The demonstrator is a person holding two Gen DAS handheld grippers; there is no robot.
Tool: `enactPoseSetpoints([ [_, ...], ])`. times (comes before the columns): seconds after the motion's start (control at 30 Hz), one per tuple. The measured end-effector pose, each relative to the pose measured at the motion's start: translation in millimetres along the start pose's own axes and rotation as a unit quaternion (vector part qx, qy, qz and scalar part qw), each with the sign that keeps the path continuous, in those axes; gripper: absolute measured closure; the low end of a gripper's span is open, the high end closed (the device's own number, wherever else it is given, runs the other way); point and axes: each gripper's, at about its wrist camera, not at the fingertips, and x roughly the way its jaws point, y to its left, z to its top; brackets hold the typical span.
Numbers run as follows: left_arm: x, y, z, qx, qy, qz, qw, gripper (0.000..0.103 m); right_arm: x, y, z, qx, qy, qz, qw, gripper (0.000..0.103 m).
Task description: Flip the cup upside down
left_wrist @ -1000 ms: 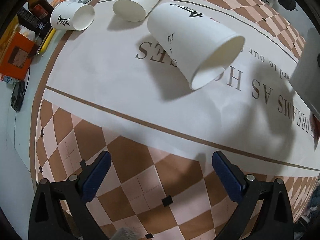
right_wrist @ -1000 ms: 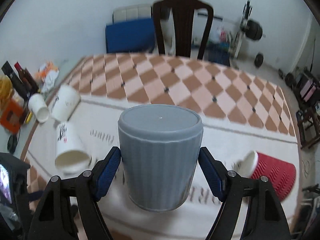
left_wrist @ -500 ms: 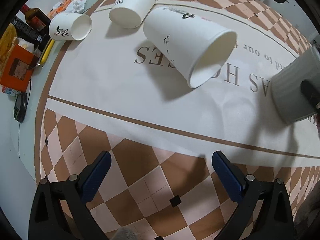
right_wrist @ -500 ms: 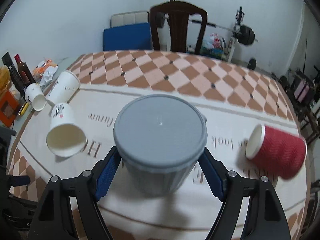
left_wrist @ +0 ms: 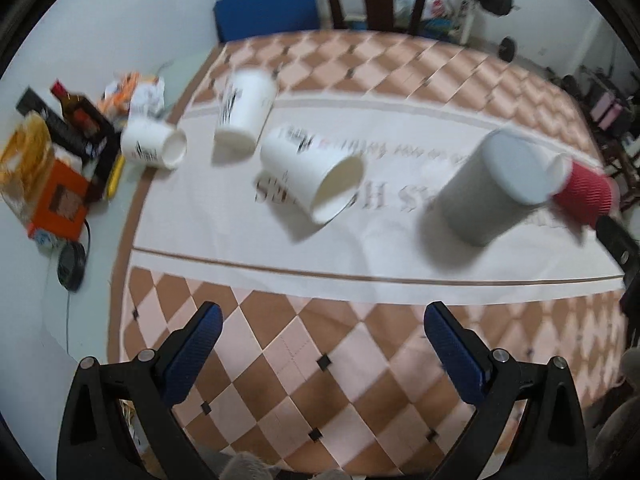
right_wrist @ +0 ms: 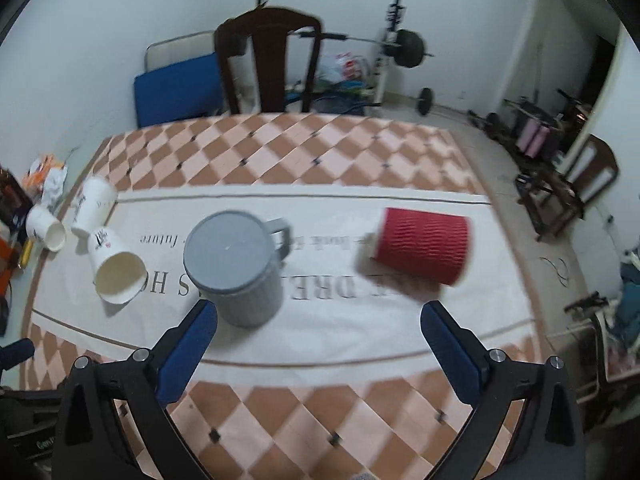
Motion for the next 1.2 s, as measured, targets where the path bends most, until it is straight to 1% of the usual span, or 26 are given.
enactPoseSetpoints([
  [0.1, -40.3, -8.1, 3.2, 0.013, -0.031, -0.017, 0.9993, 0.0, -42.2, -16.8, 0.8, 0.018, -0.005, -0.008, 1.0, 0.0],
  [0.17, -74.0, -11.1, 3.0, 0.02, -0.056, -0.028, 0.9978, 0.0, -75.0, -26.4, 1.7, 0.026, -0.016, -0.015, 0.999, 0.0],
  [0.2, -87.9, -10.6, 4.6, 0.022, -0.067, -0.031, 0.997, 0.0, -90.9, -30.6, 2.6, 0.027, -0.019, -0.021, 0.999, 0.0],
  [0.3, -123.1, -9.2, 6.6, 0.024, -0.09, -0.032, 0.9951, 0.0, -132.9, -42.6, 4.8, 0.038, -0.029, -0.022, 0.999, 0.0],
  [0.4, -152.4, -11.6, 5.0, 0.025, -0.099, -0.033, 0.9942, 0.0, -167.7, -50.6, 8.0, 0.038, -0.034, -0.025, 0.998, 0.0],
  [0.6, -195.3, -17.4, -0.8, 0.027, -0.116, -0.032, 0.9924, 0.0, -228.6, -63.8, 16.4, 0.037, -0.044, -0.022, 0.998, 0.0],
  [0.7, -214.9, -20.1, -3.8, 0.024, -0.119, -0.042, 0.9917, 0.0, -253.8, -68.3, 20.0, 0.033, -0.057, -0.023, 0.998, 0.0],
  [0.9, -235.1, -25.6, -7.7, 0.023, -0.125, -0.042, 0.991, 0.0, -286.6, -75.9, 26.5, 0.023, -0.075, -0.023, 0.997, 0.0],
  [0.97, -239.9, -25.8, -8.7, 0.019, -0.124, -0.04, 0.9913, 0.0, -291.2, -77.7, 28.6, 0.02, -0.077, -0.025, 0.996, 0.0],
  [1.2, -250.6, -27.3, -9.3, 0.016, -0.121, -0.031, 0.992, 0.0, -300.0, -81.0, 34.8, 0.009, -0.072, -0.01, 0.997, 0.0],
])
